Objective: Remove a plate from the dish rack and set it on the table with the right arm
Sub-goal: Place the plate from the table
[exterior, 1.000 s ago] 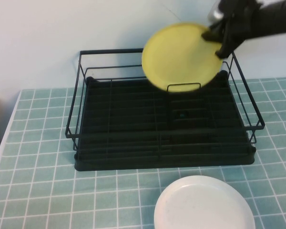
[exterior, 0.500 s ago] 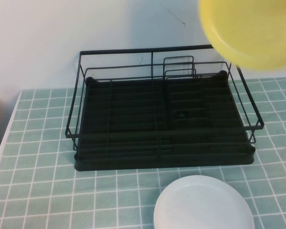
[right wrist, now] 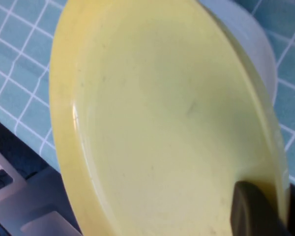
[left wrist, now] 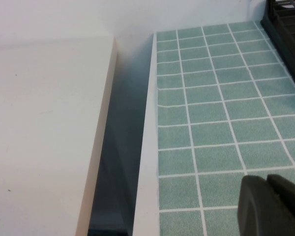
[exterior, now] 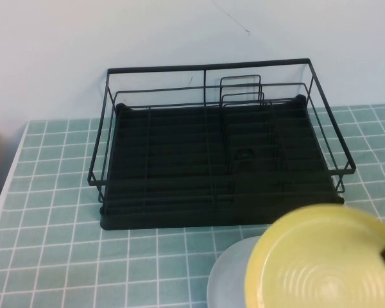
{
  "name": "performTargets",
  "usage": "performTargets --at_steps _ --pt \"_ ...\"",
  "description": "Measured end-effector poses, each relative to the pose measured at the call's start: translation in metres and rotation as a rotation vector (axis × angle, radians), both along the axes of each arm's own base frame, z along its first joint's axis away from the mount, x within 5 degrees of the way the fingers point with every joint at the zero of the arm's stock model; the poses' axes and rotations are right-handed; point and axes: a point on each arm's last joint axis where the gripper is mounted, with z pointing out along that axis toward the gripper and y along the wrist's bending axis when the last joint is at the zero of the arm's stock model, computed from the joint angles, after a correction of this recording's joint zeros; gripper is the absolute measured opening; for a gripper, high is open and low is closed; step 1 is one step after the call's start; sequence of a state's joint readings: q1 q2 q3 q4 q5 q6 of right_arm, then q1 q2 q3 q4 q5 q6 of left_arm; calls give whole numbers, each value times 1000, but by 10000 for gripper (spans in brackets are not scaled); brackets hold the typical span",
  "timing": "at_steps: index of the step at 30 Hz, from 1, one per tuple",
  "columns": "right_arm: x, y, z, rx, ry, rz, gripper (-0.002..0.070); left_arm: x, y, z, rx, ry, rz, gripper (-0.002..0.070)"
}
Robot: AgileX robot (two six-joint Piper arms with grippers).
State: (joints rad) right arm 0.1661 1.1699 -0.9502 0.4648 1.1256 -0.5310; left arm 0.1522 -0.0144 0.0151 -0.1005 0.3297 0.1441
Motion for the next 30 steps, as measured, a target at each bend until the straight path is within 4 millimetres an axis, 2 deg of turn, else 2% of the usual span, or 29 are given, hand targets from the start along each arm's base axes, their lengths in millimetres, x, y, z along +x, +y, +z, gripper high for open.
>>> performTargets --at_steps 2,4,11,18,23,30 --pt "3 2 -23 16 26 17 78 0 0 0 0 0 0 -3" --pt "8 5 -34 36 14 22 78 0 0 0 0 0 0 -3" --pt "38 12 -60 69 -27 29 78 0 0 0 0 0 0 -3" --pt "56 19 -87 103 15 78 78 0 0 0 0 0 0 -3" --pt "63 25 -97 161 10 117 78 0 0 0 0 0 0 -3" --pt "66 28 -99 188 -36 160 91 0 0 0 0 0 0 -3"
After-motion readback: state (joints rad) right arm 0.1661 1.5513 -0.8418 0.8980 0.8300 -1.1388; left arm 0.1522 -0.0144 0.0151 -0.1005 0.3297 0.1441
